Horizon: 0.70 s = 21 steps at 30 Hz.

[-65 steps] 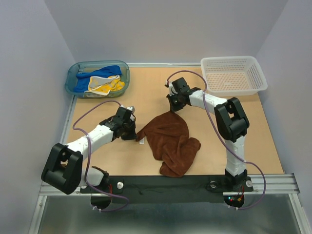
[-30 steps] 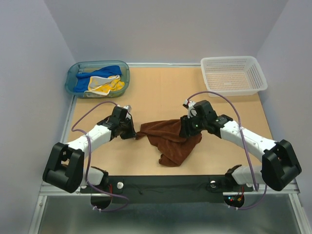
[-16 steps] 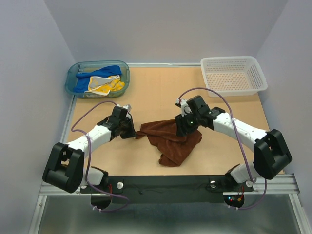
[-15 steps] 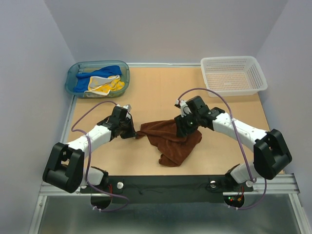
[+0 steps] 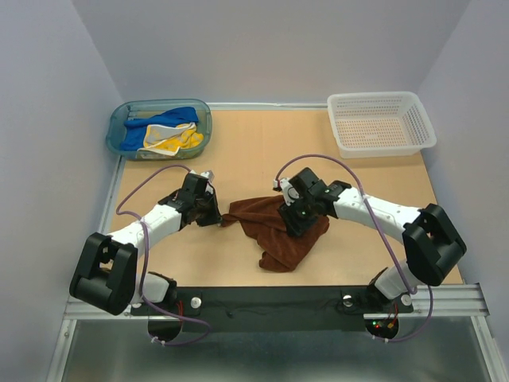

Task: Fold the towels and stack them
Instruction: Flatten out the crumpled towel

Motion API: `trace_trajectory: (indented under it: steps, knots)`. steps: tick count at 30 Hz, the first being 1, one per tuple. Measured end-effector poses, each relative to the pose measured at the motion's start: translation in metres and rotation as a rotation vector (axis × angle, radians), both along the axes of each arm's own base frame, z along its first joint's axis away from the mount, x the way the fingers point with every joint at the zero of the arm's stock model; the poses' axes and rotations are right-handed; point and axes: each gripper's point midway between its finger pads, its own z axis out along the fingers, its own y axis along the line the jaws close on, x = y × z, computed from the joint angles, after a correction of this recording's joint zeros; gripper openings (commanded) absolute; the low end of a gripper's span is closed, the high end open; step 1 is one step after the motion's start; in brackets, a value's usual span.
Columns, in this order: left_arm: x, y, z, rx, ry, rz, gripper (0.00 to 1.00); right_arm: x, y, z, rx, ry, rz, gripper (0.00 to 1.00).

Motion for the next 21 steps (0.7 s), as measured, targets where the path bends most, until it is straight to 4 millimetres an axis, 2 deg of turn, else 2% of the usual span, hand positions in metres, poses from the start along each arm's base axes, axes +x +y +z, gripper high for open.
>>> trace_trajectory:
  steps: [6, 17, 20, 21]
  knots:
    - [0.000, 0.000, 0.000, 0.001, 0.000, 0.000, 0.00, 0.004, -0.007, -0.006, -0.051, -0.027, 0.003, 0.42]
    - [0.000, 0.000, 0.000, 0.001, 0.000, 0.000, 0.00, 0.006, -0.010, -0.014, -0.096, -0.043, 0.030, 0.41]
    - [0.000, 0.000, 0.000, 0.001, 0.000, 0.000, 0.00, 0.004, -0.009, -0.016, -0.100, -0.045, 0.046, 0.28]
    - [0.000, 0.000, 0.000, 0.001, -0.001, 0.000, 0.00, 0.004, -0.009, -0.017, -0.102, -0.043, 0.050, 0.19]
